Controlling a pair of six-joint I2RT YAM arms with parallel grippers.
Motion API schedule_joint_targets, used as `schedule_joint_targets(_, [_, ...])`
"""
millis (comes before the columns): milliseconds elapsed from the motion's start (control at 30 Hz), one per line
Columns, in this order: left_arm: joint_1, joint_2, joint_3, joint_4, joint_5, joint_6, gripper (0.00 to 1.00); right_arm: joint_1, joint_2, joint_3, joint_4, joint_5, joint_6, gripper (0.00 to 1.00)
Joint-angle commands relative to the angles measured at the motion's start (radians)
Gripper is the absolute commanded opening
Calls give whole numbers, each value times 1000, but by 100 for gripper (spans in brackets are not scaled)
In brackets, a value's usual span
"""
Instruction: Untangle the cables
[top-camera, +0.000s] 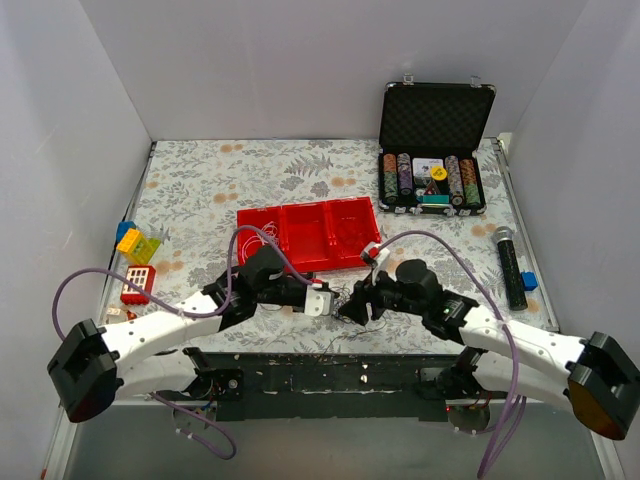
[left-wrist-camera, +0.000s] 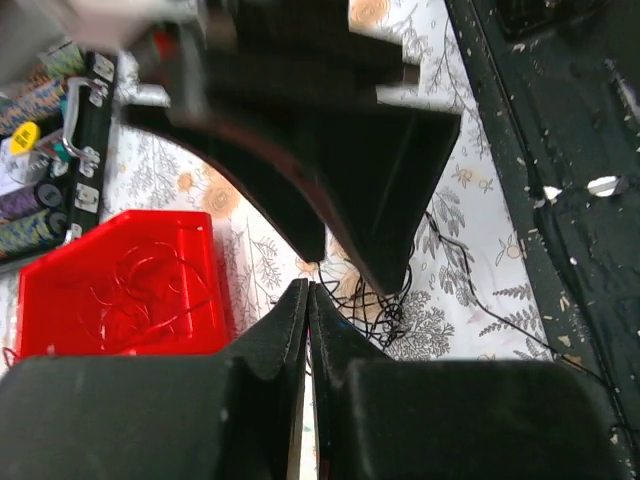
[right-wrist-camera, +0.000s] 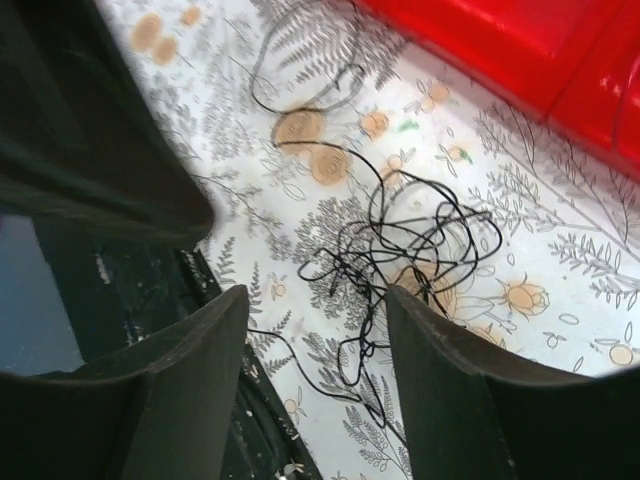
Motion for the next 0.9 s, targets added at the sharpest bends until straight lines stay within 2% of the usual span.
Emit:
schedule_joint_targets(0, [-18, -72, 16, -121, 5, -35, 0, 26, 92, 0, 96, 101, 15, 61])
schedule_joint_targets(67, [-23, -89, -13, -124, -7, -33, 0, 31, 116, 6, 85, 150, 10, 54])
schedule_joint_targets(167, [-26, -98, -47, -119, -21, -38, 3, 38, 133, 12, 64, 195, -5, 54])
schedule_joint_targets(233, [-28, -92, -63, -98, -30, -49, 16, 43, 142, 12, 65, 207, -15, 56])
schedule_joint_targets(267, [-28, -84, -69, -80, -36, -59, 27, 44, 155, 14, 65, 215, -19, 57])
schedule_joint_targets(367, [-28, -38, -70, -46, -55, -79, 37, 46, 196, 23, 82, 226, -27, 57])
schedule_joint_targets(567, [-31, 25, -61, 28, -50, -115, 38, 55, 270, 35, 142, 224, -30, 54])
schedule_joint_targets(667, [-37, 46, -70, 56, -45, -107, 37, 58, 291, 32, 174, 261, -24, 49])
schedule_joint_targets(733, [-38, 60, -72, 62, -48, -107, 37, 58, 305, 25, 206, 272, -15, 43])
schedule_joint_targets(867, [-40, 60, -90, 80, -50, -102, 36, 60, 329, 6, 283, 281, -7, 22])
